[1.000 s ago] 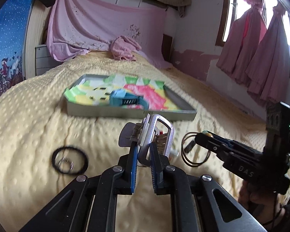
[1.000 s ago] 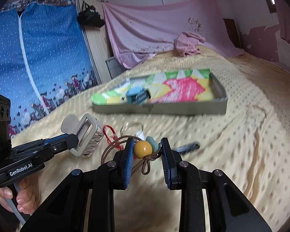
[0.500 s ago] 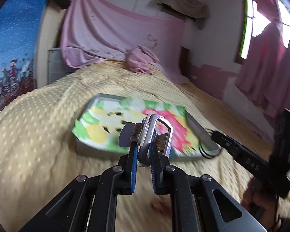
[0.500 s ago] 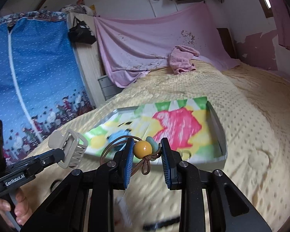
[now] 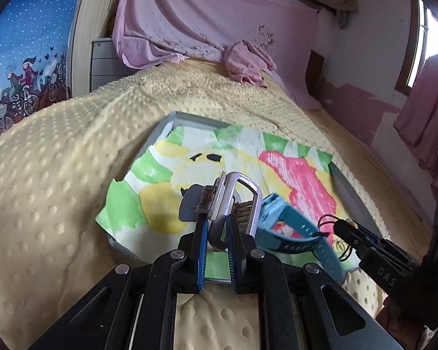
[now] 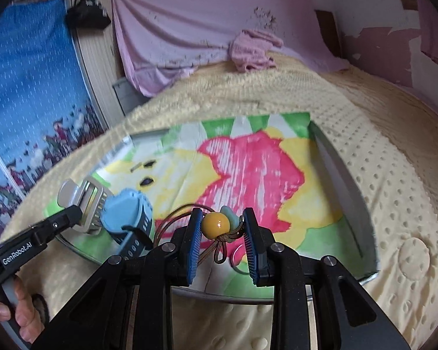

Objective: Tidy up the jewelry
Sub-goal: 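Place the silver buckle and brown beaded cord into the grey tray with both grippers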

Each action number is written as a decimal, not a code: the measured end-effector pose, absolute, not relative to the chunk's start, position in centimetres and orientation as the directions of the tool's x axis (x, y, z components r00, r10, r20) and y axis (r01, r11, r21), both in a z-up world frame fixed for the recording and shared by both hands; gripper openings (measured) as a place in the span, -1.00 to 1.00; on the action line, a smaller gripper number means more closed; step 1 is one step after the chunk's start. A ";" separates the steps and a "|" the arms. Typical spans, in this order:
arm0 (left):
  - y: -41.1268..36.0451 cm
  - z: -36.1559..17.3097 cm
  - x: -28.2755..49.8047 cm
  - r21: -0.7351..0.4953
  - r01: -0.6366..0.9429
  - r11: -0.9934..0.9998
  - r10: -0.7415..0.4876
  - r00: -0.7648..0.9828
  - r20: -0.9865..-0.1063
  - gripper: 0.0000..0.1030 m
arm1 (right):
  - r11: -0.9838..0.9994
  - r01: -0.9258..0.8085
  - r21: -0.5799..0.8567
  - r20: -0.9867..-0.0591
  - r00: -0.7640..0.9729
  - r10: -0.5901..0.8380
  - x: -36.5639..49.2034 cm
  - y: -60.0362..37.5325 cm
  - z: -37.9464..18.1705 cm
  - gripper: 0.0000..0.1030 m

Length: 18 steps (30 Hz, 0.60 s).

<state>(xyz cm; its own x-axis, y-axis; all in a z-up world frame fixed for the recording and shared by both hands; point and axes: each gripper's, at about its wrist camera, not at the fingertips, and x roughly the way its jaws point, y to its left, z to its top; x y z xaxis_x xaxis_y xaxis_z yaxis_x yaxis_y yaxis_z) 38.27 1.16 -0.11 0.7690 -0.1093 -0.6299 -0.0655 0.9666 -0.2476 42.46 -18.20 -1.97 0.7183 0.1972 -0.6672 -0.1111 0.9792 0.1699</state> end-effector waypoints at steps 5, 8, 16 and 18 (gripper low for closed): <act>1.3 -0.7 38.1 -0.249 -0.060 0.967 -0.117 0.760 -0.639 -0.76 | 0.979 -0.117 0.167 -0.703 0.682 0.201 43.0 -17.7 -2.9 -0.52; 1.3 -0.7 37.8 -0.251 -0.060 0.966 -0.120 0.756 -0.643 -0.76 | 0.979 -0.123 0.165 -0.709 0.675 0.205 43.1 -17.7 -3.0 -0.50; 1.1 0.2 36.2 -0.247 -0.048 0.968 -0.114 0.791 -0.601 0.01 | 0.976 -0.113 0.188 -0.647 0.733 0.210 40.8 -19.0 -1.5 -0.08; 1.2 0.8 35.1 -0.246 -0.058 0.967 -0.094 0.821 -0.563 0.25 | 0.975 -0.109 0.193 -0.626 0.752 0.207 40.1 -19.5 -1.0 0.04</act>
<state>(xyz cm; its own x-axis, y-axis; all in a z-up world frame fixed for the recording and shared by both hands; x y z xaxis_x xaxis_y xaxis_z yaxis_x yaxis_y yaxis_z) 35.14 1.19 0.79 0.8208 -0.0944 -0.5633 -0.0577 0.9675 -0.2462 40.08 -19.49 -1.01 0.7518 0.2074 -0.6260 -0.1087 0.9752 0.1925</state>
